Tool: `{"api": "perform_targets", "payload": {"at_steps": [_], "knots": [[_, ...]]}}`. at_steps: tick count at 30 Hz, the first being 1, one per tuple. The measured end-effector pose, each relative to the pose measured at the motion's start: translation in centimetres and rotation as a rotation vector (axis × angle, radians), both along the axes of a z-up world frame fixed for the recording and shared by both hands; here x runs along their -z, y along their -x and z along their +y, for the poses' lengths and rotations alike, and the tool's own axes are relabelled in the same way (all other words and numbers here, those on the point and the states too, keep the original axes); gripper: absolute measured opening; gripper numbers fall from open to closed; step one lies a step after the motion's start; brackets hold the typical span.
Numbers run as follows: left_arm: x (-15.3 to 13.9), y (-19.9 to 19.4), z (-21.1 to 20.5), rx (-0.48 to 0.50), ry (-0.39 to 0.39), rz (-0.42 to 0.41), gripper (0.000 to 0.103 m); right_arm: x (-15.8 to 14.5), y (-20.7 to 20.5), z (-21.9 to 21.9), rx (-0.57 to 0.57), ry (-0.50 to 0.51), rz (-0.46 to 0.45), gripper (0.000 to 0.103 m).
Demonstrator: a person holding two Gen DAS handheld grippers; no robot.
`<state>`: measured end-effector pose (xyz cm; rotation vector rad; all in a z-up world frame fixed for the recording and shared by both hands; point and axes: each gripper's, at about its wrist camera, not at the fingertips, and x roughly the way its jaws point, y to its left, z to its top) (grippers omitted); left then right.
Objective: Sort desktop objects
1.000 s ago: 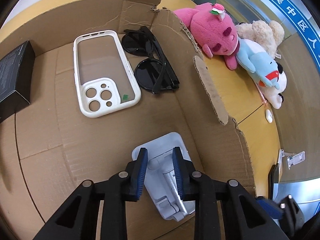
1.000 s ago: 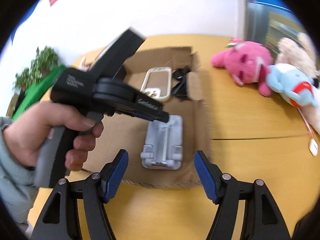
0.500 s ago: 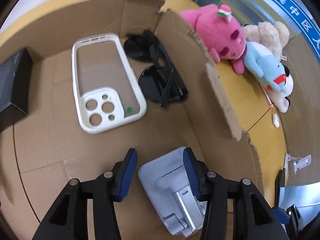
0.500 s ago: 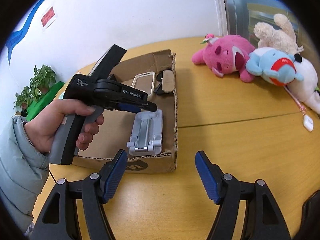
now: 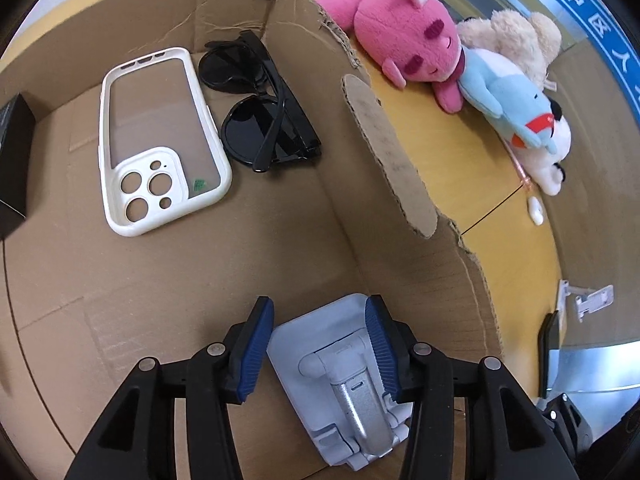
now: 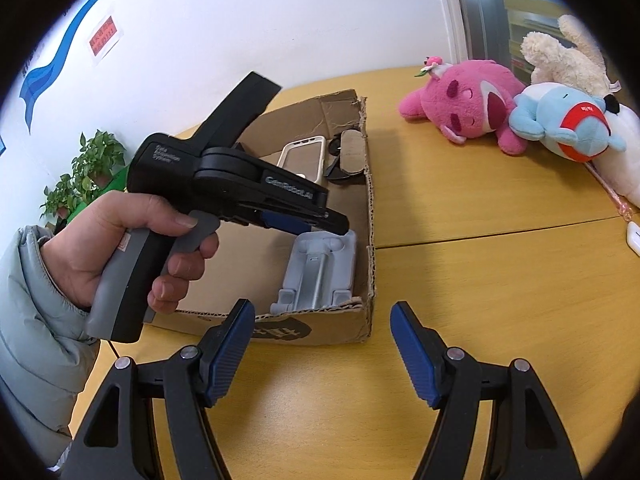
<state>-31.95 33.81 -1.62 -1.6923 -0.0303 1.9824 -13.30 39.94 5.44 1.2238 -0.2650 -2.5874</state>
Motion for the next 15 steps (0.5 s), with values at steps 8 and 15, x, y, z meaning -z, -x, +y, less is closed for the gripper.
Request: {"api": "perform_targets", "payload": {"at_steps": [8,15], "knots": [[-0.5,-1.2,-2.7,0.003,-0.011,-0.112,0.048,-0.4,-0.6,-0.1,-0.008,0.003,0.012,0.07],[0.5,-2.9,-1.7,0.046,-0.055,-0.22,0.059,-1.1,-1.0,-2.1,-0.049,0.01,0.043,0.07]]}}
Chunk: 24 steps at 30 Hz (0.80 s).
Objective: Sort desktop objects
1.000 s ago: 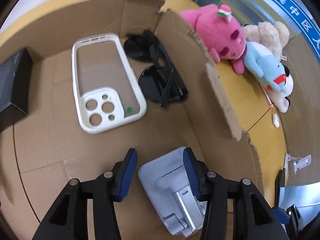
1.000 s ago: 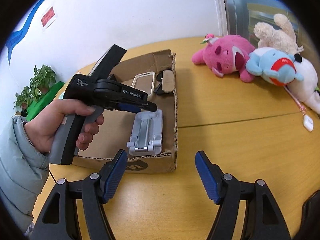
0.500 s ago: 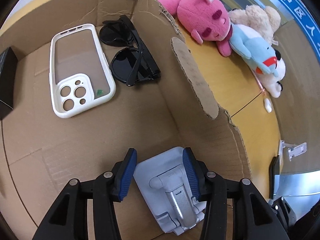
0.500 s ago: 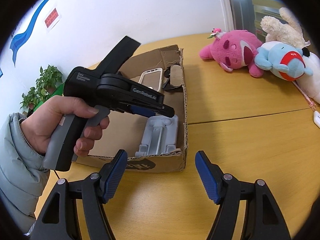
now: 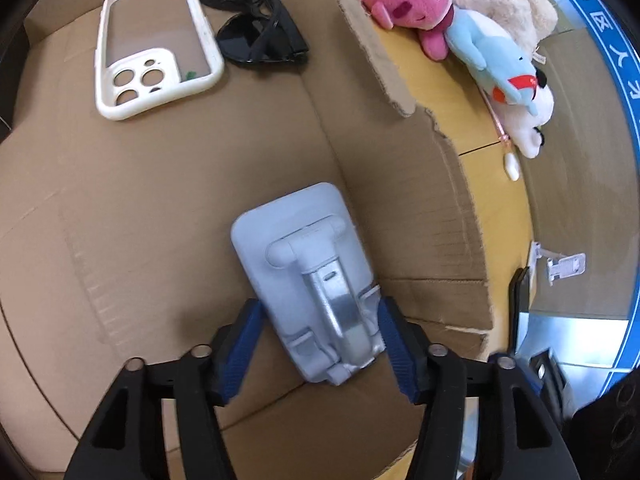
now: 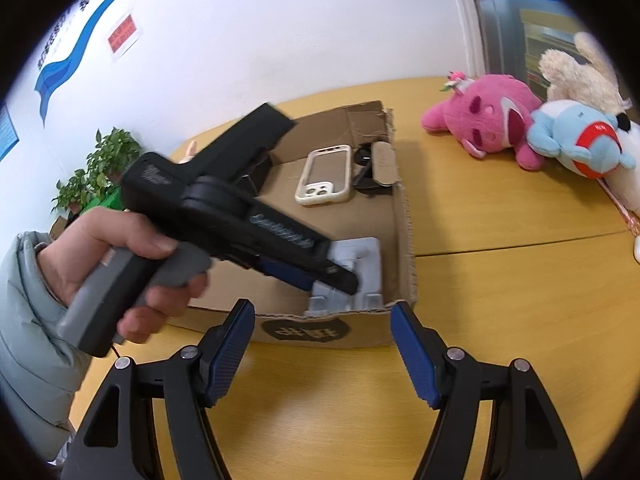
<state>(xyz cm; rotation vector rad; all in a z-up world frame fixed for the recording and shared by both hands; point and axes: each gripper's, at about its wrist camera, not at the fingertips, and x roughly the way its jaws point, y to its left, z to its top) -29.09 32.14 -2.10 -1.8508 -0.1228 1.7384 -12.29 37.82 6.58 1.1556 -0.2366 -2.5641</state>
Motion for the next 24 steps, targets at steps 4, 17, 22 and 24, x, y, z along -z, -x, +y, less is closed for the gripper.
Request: {"api": "perform_targets", "payload": {"at_steps": [4,17,22,24], "knots": [[0.1,0.3,0.1,-0.051,-0.03,-0.021,0.06,-0.4,-0.7,-0.4,-0.011,-0.004,0.01,0.07],[-1.3,-0.8,-1.6,-0.143,-0.061,0.087,0.063,-1.8,-2.0,-2.0,-0.026,-0.031,0.039,0.071],[-8.1,-5.3,-5.5,-0.165,0.036,0.502,0.073,-2.1,-2.4,-3.7,-0.018,-0.077,0.076,0.079],[-10.8,-8.5,-8.3,-0.19,0.091,0.703,0.085,-2.2,-2.4,-4.5,-0.018,-0.085,0.09,0.08]]}}
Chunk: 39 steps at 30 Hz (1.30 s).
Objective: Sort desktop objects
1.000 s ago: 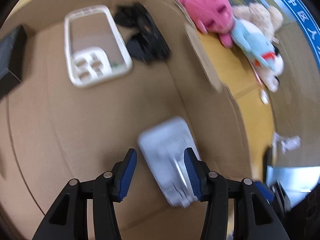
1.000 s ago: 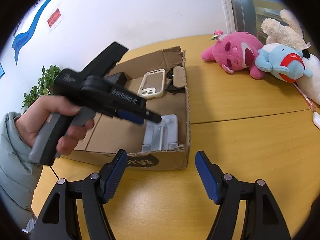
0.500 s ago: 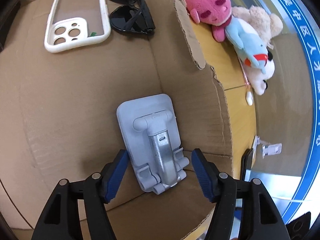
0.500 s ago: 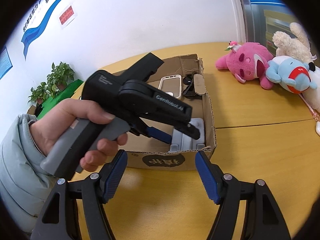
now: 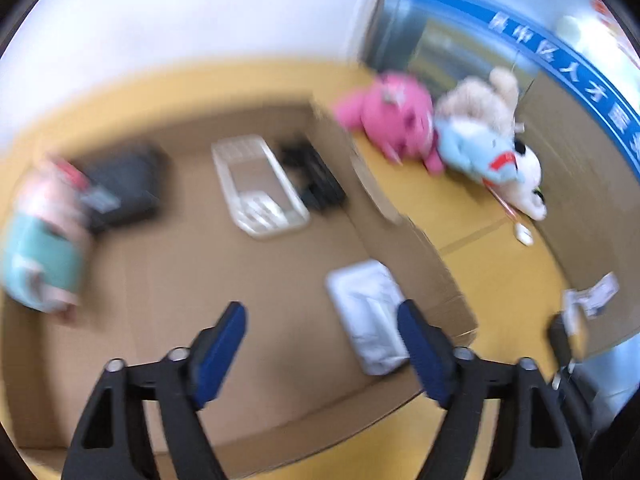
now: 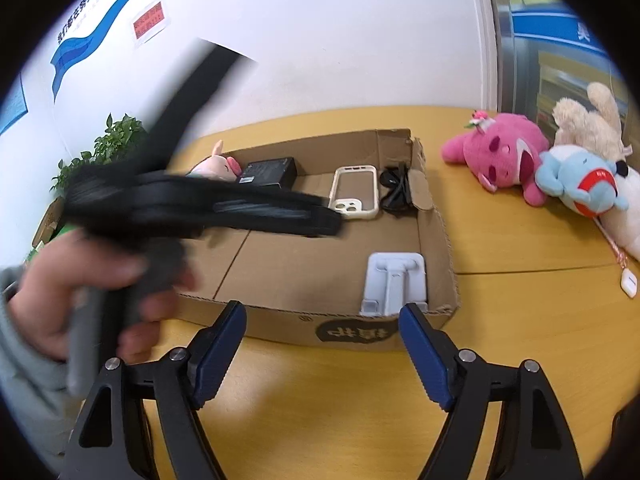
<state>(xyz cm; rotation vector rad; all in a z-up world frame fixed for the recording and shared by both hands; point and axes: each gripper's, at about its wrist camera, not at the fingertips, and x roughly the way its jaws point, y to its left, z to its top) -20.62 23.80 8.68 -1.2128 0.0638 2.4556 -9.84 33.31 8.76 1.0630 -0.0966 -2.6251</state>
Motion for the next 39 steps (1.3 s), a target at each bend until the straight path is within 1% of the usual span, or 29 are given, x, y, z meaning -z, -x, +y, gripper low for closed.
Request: {"api": "perform_targets", "payload": {"at_steps": [2,4,5,7,9,10,11,13,15,17,18,20,21,22,25,30,31,32,39], "knots": [[-1.5,-2.7,-2.7,-0.051,0.054,0.151,0.103,0.0,-0.1,-1.2,-0.003,-0.011,0.023,0.081],[-2.5,-6.0,-6.1,-0.15,0.123,0.315,0.103,0.1,0.0,-2.4,-0.005,-0.026,0.056,0.082],[-2.6,-7.3,-7.8,-0.193,0.148,0.372,0.103,0.3,0.0,-3.2,-0.01,-0.038,0.075,0.083],[-2.3,-9.2,-10.1,-0.273,0.173,0.431,0.103,0.7,0.2,-4.7,-0.022,-0.057,0.107,0.083],[-1.2,-10.9,-13.1,-0.354,0.17,0.471,0.103,1.4,0.4,-6.0,-0.021,-0.074,0.146,0.083],[-0.5,-11.3,-14.8,-0.384,0.165,0.482,0.103,1.8,0.5,-6.6,-0.021,-0.073,0.165,0.083],[0.4,-11.8,-15.6,-0.413,0.163,0.489,0.103,2.3,0.6,-7.1,-0.017,-0.071,0.181,0.083],[2.3,-11.9,-17.0,-0.464,0.164,0.479,0.103,3.1,0.7,-7.9,-0.012,-0.066,0.203,0.083],[4.1,-11.8,-18.0,-0.481,0.159,0.458,0.103,4.0,0.9,-8.5,-0.007,-0.071,0.21,0.083],[5.2,-11.0,-18.2,-0.493,0.157,0.445,0.103,4.9,0.9,-8.7,0.01,-0.073,0.215,0.084],[5.8,-10.7,-18.4,-0.493,0.149,0.443,0.103,5.1,0.8,-8.7,0.022,-0.069,0.232,0.085],[6.7,-10.5,-18.3,-0.503,0.167,0.466,0.103,5.4,0.5,-8.8,0.037,-0.076,0.272,0.087],[7.0,-10.4,-18.3,-0.5,0.167,0.484,0.103,5.5,0.4,-8.9,0.042,-0.08,0.287,0.087],[7.2,-10.2,-18.3,-0.496,0.155,0.485,0.103,5.6,0.2,-8.8,0.049,-0.075,0.301,0.088],[7.2,-9.9,-18.2,-0.49,0.152,0.476,0.103,5.8,0.0,-9.0,0.059,-0.078,0.329,0.089],[7.2,-9.7,-18.1,-0.489,0.154,0.471,0.103,5.8,0.1,-9.1,0.066,-0.082,0.324,0.092],[7.2,-9.9,-18.0,-0.49,0.154,0.468,0.103,5.8,0.2,-9.2,0.064,-0.082,0.323,0.094],[7.2,-9.7,-18.0,-0.488,0.155,0.462,0.103,5.8,0.3,-9.2,0.065,-0.086,0.319,0.103],[7.4,-9.8,-18.0,-0.488,0.153,0.455,0.103,6.0,0.4,-9.2,0.073,-0.085,0.313,0.103]]}}
